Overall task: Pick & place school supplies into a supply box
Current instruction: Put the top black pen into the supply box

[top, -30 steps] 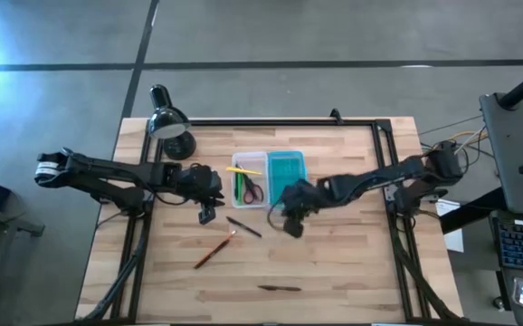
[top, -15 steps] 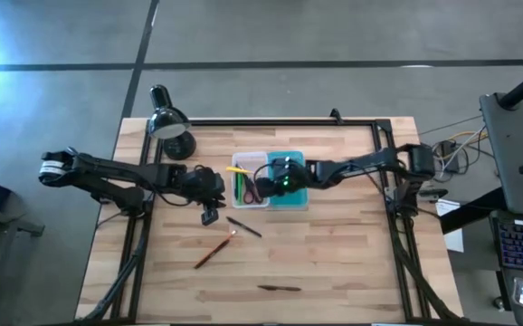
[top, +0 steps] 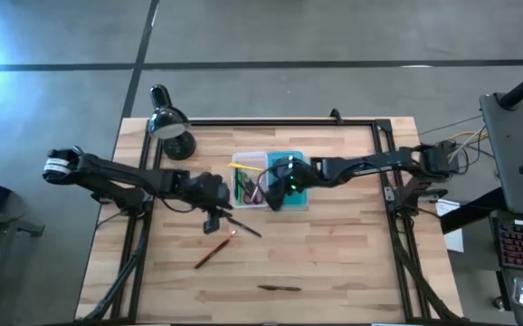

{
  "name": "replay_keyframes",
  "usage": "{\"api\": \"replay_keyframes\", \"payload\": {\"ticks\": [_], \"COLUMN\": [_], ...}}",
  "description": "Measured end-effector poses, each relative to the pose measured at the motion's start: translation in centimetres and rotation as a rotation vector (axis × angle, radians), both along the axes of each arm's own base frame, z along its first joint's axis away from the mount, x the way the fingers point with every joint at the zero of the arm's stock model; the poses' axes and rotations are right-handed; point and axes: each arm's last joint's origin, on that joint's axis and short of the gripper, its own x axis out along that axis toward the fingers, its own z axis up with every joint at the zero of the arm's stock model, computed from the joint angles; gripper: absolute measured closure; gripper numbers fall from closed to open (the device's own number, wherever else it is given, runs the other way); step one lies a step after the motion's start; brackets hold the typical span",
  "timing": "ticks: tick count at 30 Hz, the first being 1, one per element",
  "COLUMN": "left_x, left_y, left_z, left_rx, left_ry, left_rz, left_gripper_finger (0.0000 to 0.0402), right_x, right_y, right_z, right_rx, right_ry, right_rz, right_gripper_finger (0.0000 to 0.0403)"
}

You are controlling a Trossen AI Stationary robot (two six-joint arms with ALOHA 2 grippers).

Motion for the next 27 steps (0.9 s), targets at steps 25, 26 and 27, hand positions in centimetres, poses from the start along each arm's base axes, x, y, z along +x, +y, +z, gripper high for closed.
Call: {"api": "replay_keyframes", "payload": {"ticks": [25,26,27], "left_x": [8.5,8.5,8.5], "left_y": [-2.2,-2.2,-2.2], "left_z": [-6.5,-6.8,-7.1], "left_rx": [0.272,0.274,0.273], "left_ry": [0.256,0.267,0.280], "left_rz": [-0.358,-0.363,-0.365], "left_gripper_finger": [0.0307,0.0307,0.0307], "right_x": [-11.8,-11.9,-11.9], "right_y": [0.7,0.7,0.7], "right_z": [0.4,0.3,0.2], "right_rx": [-0.216,-0.215,-0.214], "right_ry": [0.148,0.152,0.154], "right_rz": [0.081,0.081,0.081], "right_gripper_finger": [0.0216,0.0216,0.0216]}}
